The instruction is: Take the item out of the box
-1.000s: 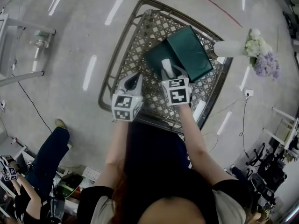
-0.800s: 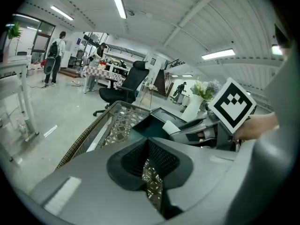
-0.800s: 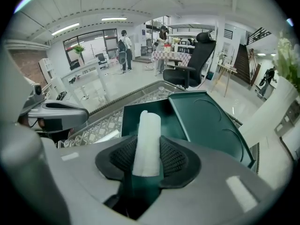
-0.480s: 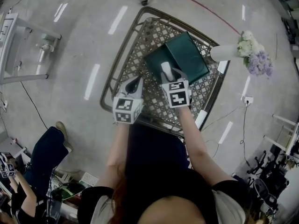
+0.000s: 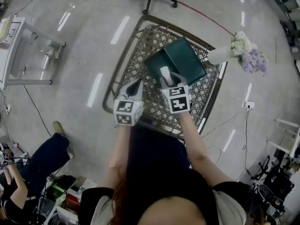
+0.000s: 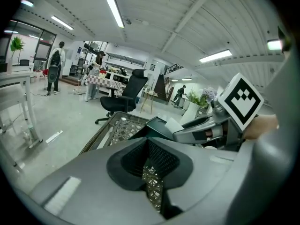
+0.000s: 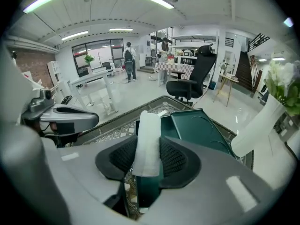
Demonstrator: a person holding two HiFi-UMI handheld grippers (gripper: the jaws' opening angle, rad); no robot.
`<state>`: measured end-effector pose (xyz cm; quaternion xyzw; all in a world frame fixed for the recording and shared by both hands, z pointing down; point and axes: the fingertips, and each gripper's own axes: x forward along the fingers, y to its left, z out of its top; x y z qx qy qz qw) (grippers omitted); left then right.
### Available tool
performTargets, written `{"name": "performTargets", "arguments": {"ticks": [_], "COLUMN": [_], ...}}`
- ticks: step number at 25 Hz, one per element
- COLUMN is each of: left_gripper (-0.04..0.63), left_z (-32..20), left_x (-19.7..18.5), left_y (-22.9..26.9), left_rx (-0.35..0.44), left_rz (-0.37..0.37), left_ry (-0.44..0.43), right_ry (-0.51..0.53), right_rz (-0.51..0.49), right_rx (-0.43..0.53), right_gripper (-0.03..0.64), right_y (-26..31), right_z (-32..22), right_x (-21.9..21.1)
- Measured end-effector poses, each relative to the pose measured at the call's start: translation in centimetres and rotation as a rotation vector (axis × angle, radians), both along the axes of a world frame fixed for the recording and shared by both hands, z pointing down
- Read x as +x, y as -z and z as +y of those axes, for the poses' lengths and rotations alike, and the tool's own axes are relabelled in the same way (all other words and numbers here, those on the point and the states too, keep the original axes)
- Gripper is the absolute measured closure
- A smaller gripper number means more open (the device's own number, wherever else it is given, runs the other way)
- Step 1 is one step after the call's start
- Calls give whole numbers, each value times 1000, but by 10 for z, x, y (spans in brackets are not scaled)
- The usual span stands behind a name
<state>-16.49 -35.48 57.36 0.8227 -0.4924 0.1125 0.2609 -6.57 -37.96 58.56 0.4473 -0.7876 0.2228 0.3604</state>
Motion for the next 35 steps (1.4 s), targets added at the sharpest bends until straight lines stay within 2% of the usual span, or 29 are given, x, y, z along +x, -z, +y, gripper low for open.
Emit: {"name": "performTargets", "arguments": {"ticks": [18,24,35], "left_gripper": [584,584,584], "left_z": [10,18,23], "left_x": [23,30,37], "left_y": [46,69,119], "left_rx": [78,101,215], "left_rz": [-12,-2,-3], "left_ry": [-31,-56,-88], "right_ry": [-48,-74,-191], "right_rz": [-55,-102,-215], "right_rx": [189,267,447], "right_gripper": [472,472,474], "right_y": [69,100,156], "right_z": [23,32,54], "right_x": [29,39,68]}}
